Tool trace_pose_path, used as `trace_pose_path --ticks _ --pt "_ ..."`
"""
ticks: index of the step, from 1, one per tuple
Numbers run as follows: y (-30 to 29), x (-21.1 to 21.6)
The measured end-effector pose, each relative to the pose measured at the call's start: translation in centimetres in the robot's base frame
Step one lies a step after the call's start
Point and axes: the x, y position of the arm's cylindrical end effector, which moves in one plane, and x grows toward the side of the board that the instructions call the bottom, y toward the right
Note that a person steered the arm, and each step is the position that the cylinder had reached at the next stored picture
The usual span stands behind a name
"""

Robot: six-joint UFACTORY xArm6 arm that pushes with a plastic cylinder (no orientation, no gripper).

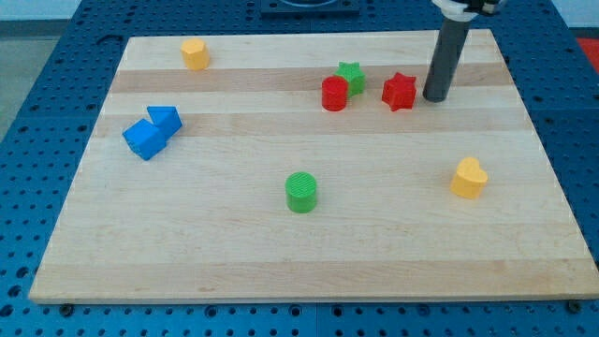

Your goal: Move the green circle a bit up

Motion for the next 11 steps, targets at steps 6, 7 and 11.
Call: trace_pose_path --ticks 6,7,11 --pt "-4.8 9.7" --pt "-5.3 15.2" --pt "-17.6 16.0"
